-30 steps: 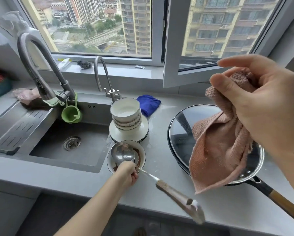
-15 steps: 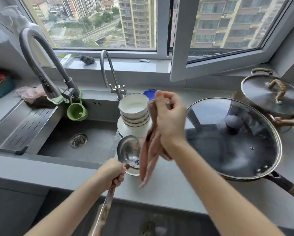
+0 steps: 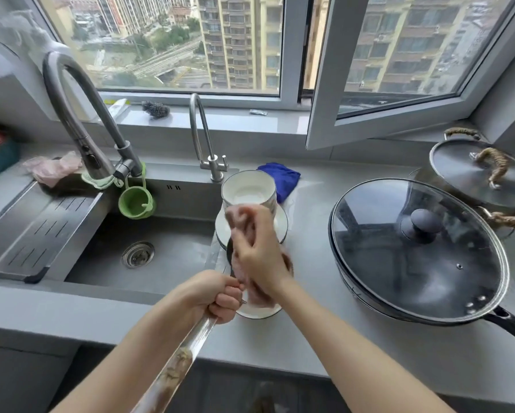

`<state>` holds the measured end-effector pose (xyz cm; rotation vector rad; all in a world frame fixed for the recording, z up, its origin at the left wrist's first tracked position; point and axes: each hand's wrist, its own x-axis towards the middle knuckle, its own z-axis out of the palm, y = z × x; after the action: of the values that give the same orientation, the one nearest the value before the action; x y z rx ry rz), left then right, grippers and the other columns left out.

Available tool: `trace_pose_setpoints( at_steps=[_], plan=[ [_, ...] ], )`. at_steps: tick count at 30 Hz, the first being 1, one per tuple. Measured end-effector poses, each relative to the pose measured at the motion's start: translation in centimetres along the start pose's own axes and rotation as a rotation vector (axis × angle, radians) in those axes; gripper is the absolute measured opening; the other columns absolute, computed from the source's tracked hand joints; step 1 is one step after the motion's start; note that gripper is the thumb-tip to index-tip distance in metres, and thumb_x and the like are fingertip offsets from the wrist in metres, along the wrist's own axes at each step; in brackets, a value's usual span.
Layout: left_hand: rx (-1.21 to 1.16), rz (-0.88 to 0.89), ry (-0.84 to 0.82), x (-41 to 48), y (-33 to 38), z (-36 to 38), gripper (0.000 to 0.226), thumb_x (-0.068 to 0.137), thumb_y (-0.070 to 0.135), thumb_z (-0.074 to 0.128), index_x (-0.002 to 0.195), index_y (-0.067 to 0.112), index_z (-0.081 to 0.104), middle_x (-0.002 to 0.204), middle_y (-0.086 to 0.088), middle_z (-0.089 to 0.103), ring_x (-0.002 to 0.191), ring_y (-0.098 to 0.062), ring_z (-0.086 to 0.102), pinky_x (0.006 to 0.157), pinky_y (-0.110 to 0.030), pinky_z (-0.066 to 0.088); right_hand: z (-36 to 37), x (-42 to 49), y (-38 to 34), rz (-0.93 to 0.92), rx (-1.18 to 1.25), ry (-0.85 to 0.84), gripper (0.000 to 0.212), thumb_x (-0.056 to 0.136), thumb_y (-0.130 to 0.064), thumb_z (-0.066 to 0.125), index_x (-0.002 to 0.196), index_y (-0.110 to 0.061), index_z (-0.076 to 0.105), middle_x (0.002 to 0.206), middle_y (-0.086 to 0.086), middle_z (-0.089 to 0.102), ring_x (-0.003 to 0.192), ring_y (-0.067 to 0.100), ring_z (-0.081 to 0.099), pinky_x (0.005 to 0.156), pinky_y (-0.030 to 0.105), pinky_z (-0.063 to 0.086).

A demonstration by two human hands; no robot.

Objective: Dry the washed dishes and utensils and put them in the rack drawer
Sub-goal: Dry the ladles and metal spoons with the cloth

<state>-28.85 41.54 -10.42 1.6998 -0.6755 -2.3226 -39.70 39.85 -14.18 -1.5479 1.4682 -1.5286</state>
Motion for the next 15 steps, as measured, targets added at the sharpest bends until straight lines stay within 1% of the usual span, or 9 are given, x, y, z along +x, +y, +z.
trace_pose_setpoints(
  at_steps=[2, 4, 6, 7, 9, 10, 12, 14, 15],
  plan=[
    [0.003, 0.011, -0.031, -0.4, 0.3, 0.0, 0.040, 0.098, 0.003, 0.024, 0.061, 0.010, 0.038, 0.035, 0.007, 0.025, 0.019, -0.001, 0.022, 0.023, -0.008, 0.011, 0.9, -0.3, 2.2, -0.251, -0.459, -0.131, 0.033, 0.084, -0.023, 0.051, 0.116, -0.017, 0.057, 0.121, 0.004, 0.057, 0.117, 0.021, 0.048, 0.109, 0.054, 0.028],
    [0.057, 0.045, -0.048, -0.8, 0.6, 0.1, 0.038, 0.098, 0.003, 0.026, 0.062, 0.012, 0.036, 0.035, 0.008, 0.025, 0.020, 0.000, 0.021, 0.024, -0.009, 0.011, 0.9, 0.3, 3.3, -0.325, -0.683, -0.083, 0.036, 0.087, -0.035, 0.049, 0.120, -0.024, 0.056, 0.124, 0.009, 0.058, 0.118, 0.029, 0.049, 0.109, 0.061, 0.022],
    [0.104, 0.084, -0.069, -1.0, 0.9, 0.1, 0.038, 0.097, 0.002, 0.026, 0.062, 0.013, 0.033, 0.034, 0.008, 0.023, 0.020, 0.000, 0.020, 0.025, -0.008, 0.011, 0.5, 0.9, 3.0, -0.363, -0.733, -0.016, 0.033, 0.090, -0.040, 0.046, 0.119, -0.025, 0.052, 0.113, 0.012, 0.061, 0.100, 0.031, 0.056, 0.099, 0.056, 0.039],
    [0.121, 0.095, -0.080, -1.1, 1.0, 0.2, 0.038, 0.097, 0.001, 0.024, 0.061, 0.014, 0.032, 0.034, 0.008, 0.023, 0.020, 0.000, 0.020, 0.025, -0.007, 0.012, 0.1, 1.2, 2.9, -0.390, -0.752, 0.006, 0.030, 0.092, -0.041, 0.044, 0.116, -0.025, 0.050, 0.102, 0.012, 0.062, 0.085, 0.031, 0.057, 0.083, 0.048, 0.049],
    [0.127, 0.098, -0.103, -1.4, 1.2, 0.5, 0.040, 0.097, 0.000, 0.022, 0.060, 0.014, 0.031, 0.033, 0.008, 0.022, 0.019, 0.000, 0.020, 0.025, -0.007, 0.012, -0.6, 2.2, 2.7, -0.461, -0.819, 0.038, 0.024, 0.093, -0.041, 0.039, 0.103, -0.021, 0.046, 0.077, 0.011, 0.058, 0.061, 0.028, 0.054, 0.050, 0.033, 0.047],
    [0.119, 0.099, -0.115, -1.5, 1.2, 0.6, 0.040, 0.097, 0.000, 0.022, 0.061, 0.014, 0.032, 0.033, 0.008, 0.022, 0.019, 0.000, 0.020, 0.025, -0.007, 0.012, -0.7, 2.8, 2.5, -0.480, -0.835, 0.048, 0.024, 0.094, -0.039, 0.037, 0.095, -0.017, 0.046, 0.068, 0.011, 0.056, 0.053, 0.028, 0.052, 0.042, 0.029, 0.041],
    [0.096, 0.100, -0.143, -1.8, 1.4, 0.6, 0.039, 0.097, 0.000, 0.022, 0.062, 0.014, 0.033, 0.034, 0.008, 0.023, 0.020, 0.000, 0.021, 0.024, -0.007, 0.013, -0.7, 3.9, 2.0, -0.480, -0.820, 0.090, 0.038, 0.099, -0.035, 0.029, 0.078, -0.012, 0.050, 0.055, 0.010, 0.051, 0.040, 0.027, 0.049, 0.038, 0.024, 0.030],
    [0.095, 0.109, -0.163, -2.1, 1.9, 0.5, 0.038, 0.096, 0.000, 0.021, 0.062, 0.013, 0.033, 0.034, 0.008, 0.023, 0.020, 0.000, 0.021, 0.024, -0.007, 0.014, -0.4, 4.6, 1.4, -0.429, -0.810, 0.168, 0.057, 0.102, -0.036, 0.017, 0.067, -0.010, 0.053, 0.048, 0.008, 0.050, 0.035, 0.027, 0.046, 0.041, 0.021, 0.024],
    [0.092, 0.109, -0.170, -2.3, 2.3, 0.4, 0.039, 0.096, 0.000, 0.021, 0.062, 0.013, 0.033, 0.034, 0.007, 0.023, 0.020, 0.000, 0.021, 0.024, -0.007, 0.014, -0.3, 4.8, 1.2, -0.385, -0.802, 0.204, 0.059, 0.102, -0.036, 0.016, 0.066, -0.009, 0.055, 0.046, 0.007, 0.051, 0.035, 0.027, 0.047, 0.043, 0.021, 0.023]
  ],
)
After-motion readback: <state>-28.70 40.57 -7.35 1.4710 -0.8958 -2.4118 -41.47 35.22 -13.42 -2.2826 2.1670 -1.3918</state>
